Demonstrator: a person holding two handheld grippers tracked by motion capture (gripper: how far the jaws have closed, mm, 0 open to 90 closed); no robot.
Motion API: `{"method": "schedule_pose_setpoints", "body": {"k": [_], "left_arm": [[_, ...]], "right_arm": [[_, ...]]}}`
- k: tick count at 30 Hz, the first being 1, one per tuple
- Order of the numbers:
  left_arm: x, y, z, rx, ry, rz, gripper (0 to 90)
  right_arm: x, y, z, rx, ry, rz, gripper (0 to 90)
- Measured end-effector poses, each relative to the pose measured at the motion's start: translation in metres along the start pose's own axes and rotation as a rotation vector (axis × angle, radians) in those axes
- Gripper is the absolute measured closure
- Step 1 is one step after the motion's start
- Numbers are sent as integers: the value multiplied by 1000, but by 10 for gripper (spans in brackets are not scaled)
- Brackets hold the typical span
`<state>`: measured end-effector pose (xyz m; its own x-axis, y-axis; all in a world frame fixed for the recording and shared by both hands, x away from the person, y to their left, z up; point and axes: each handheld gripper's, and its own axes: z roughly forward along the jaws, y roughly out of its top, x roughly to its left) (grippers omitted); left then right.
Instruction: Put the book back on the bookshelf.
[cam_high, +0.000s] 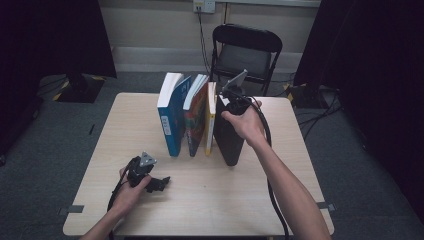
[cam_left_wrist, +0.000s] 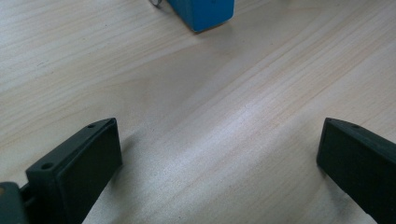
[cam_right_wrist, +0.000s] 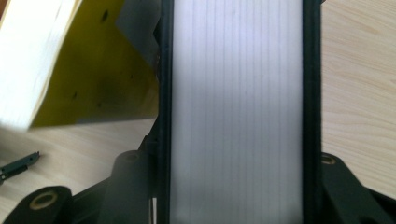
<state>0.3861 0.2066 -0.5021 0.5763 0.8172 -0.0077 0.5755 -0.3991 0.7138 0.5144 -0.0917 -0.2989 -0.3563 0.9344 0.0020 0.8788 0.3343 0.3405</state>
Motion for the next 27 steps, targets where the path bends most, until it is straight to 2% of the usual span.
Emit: {"method": "schedule_pose_setpoints", "body": {"k": [4, 8, 15, 27], "left_arm": [[0, 0, 0, 0, 0, 0, 0], [0, 0, 0, 0, 1, -1, 0], [0, 0, 0, 5, -1, 0, 0], [0, 0, 0, 5, -1, 0, 0]], "right_arm": [[0, 8, 3, 7, -7, 35, 534], [1, 13, 6, -1, -18, 44, 534], [-2, 22, 15, -3, -20, 98, 535], [-3, 37, 22, -2, -35, 157, 535]]}}
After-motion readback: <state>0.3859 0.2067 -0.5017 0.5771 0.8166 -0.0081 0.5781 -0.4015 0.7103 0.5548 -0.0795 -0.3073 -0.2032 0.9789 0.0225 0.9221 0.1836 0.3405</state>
